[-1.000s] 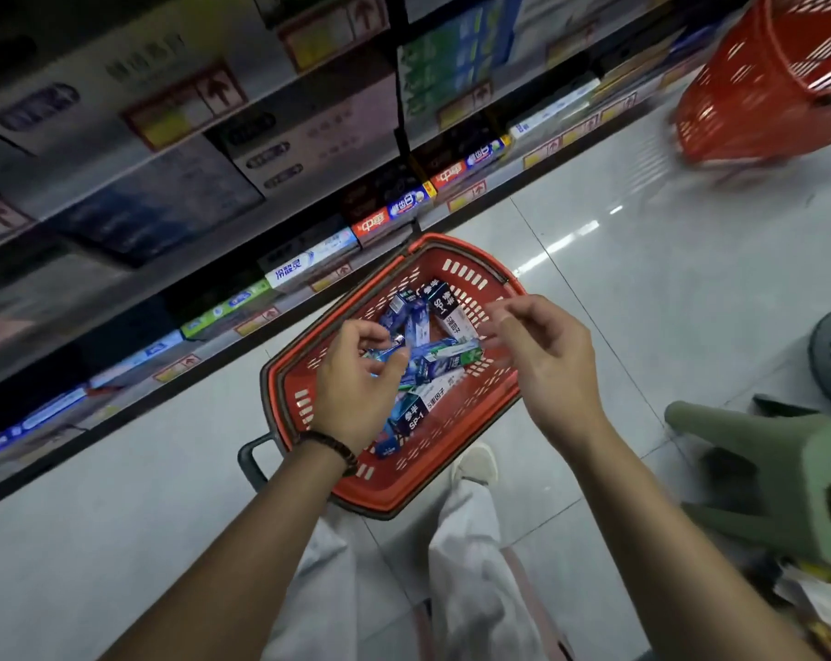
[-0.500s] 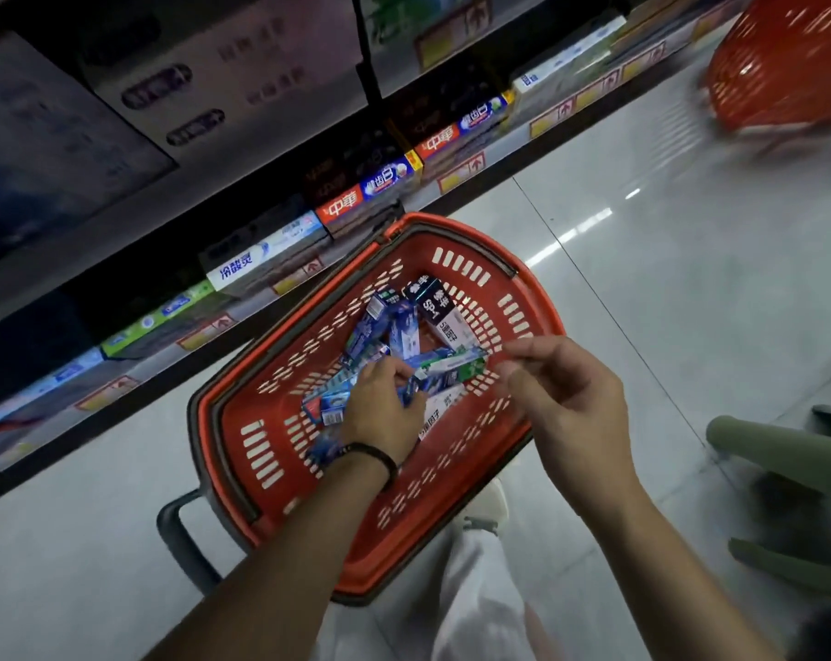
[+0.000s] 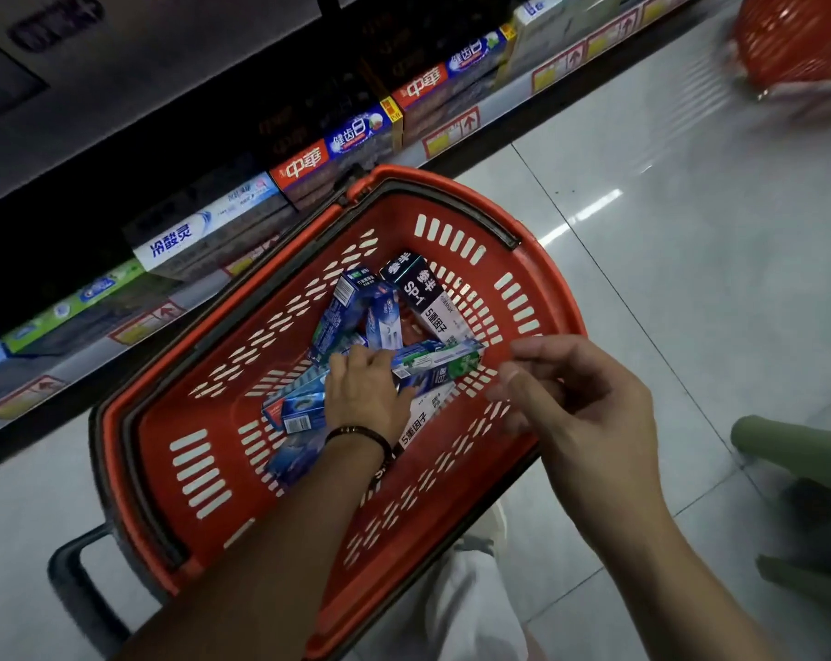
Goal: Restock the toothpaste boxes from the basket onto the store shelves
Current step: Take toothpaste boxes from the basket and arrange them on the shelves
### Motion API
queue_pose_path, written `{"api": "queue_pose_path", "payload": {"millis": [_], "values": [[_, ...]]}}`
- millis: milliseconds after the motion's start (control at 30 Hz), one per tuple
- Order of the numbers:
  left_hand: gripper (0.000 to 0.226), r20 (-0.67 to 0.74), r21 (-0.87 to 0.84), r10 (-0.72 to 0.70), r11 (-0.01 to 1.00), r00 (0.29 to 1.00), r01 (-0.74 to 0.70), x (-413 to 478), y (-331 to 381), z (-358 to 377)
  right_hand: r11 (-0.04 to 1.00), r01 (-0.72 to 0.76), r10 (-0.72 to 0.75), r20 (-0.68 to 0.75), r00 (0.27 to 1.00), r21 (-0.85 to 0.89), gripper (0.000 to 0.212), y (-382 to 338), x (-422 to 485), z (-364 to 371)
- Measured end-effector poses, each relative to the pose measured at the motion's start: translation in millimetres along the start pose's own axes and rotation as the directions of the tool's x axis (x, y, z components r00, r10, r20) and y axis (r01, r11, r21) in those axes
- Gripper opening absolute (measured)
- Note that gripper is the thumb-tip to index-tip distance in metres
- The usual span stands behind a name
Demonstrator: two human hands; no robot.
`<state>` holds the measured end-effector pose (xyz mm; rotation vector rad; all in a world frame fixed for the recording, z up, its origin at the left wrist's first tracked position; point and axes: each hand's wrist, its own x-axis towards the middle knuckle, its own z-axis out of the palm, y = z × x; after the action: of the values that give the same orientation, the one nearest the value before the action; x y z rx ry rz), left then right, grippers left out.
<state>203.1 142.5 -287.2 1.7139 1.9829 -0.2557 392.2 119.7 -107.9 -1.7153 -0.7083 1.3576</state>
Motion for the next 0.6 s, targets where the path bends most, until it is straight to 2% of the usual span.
{"api": "queue_pose_path", "payload": {"millis": [167, 300, 467, 600], "values": [[0.054, -0.039, 0.080, -0.002, 0.997, 0.999, 0.005, 1, 1, 11, 1.000, 0.009, -0.009, 0.024, 1.000, -0.015, 0.014, 2, 6, 3], [0.046, -0.058, 0.057, -0.041, 0.997, 0.997, 0.044, 1, 8, 11, 1.000, 0.015, -0.015, 0.016, 1.000, -0.016, 0.016, 1, 6, 3], [0.043, -0.034, -0.034, -0.081, 0.996, 0.996, 0.080, 0, 14, 9, 1.000, -0.017, 0.018, 0.017, 1.000, -0.006, 0.016, 0, 0, 3], [0.041, 0.010, -0.202, -0.175, 0.964, 0.984, 0.174, -6, 21, -6, 0.999, -0.035, 0.035, 0.012, 0.999, -0.001, 0.018, -6, -8, 4]]}}
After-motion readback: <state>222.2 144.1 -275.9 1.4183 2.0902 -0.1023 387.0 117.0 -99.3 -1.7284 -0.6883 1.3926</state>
